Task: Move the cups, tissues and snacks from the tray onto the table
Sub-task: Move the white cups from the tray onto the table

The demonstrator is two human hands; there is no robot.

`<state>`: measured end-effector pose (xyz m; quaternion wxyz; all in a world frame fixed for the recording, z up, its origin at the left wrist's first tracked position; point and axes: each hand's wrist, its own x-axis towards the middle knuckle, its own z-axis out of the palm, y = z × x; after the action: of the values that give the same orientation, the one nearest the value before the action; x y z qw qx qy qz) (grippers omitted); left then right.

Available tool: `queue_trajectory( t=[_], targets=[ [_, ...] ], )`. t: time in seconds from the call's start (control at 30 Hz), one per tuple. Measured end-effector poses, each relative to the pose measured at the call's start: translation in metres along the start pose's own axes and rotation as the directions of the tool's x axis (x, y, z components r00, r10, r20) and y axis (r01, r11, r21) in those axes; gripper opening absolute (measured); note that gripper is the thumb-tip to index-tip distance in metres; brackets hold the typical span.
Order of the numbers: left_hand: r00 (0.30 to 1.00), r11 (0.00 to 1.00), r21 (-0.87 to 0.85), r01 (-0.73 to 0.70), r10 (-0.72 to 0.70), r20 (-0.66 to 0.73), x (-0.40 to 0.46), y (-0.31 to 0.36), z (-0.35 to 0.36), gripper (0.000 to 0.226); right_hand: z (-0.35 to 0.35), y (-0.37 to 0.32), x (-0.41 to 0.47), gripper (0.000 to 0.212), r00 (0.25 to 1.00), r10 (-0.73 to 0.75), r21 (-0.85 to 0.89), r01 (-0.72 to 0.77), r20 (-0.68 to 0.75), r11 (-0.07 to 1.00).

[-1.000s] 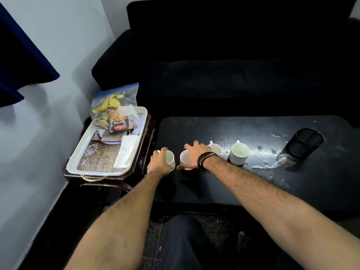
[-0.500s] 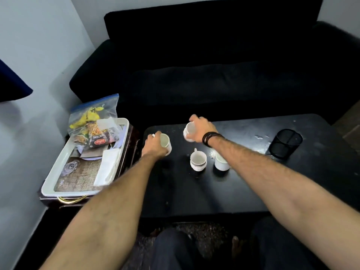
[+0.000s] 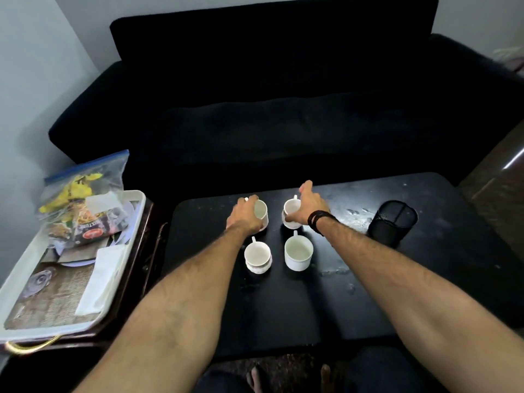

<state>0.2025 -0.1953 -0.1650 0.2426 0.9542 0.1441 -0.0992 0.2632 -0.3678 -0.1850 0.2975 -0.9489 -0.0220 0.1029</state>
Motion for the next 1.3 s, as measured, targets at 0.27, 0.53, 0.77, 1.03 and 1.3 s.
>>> queue_trajectory(
  t=[0.27,0.53,0.77,1.03,1.3],
  targets=[
    [0.994,0.999,0.02,-0.027,0.025,0.103,0.009,0.001,0.017,0.075,0.018,0.008,0.002,0.076,1.0,-0.017,0.069,0.015,0.025,0.997],
    [0.997,1.0,-0.028,-0.002,0.004,0.071,0.01,0.001,0.025,0.076,0.023,0.007,0.001,0.078,1.0,0.003,0.057,-0.004,0.011,0.998],
    [0.998,0.999,-0.022,0.032,-0.031,0.049,0.01,-0.001,0.024,0.073,0.021,0.004,0.002,0.078,1.0,-0.005,0.048,0.005,0.018,0.999],
    [0.998,0.998,-0.029,0.047,-0.046,0.033,0.011,-0.004,0.025,0.072,0.022,0.001,0.002,0.079,1.0,0.003,0.059,-0.005,0.029,0.998],
    [0.992,0.989,-0.149,0.014,-0.032,-0.123,-0.006,-0.021,0.012,0.091,0.011,-0.013,-0.01,0.08,0.987,-0.14,-0.046,0.137,-0.077,0.99]
  ],
)
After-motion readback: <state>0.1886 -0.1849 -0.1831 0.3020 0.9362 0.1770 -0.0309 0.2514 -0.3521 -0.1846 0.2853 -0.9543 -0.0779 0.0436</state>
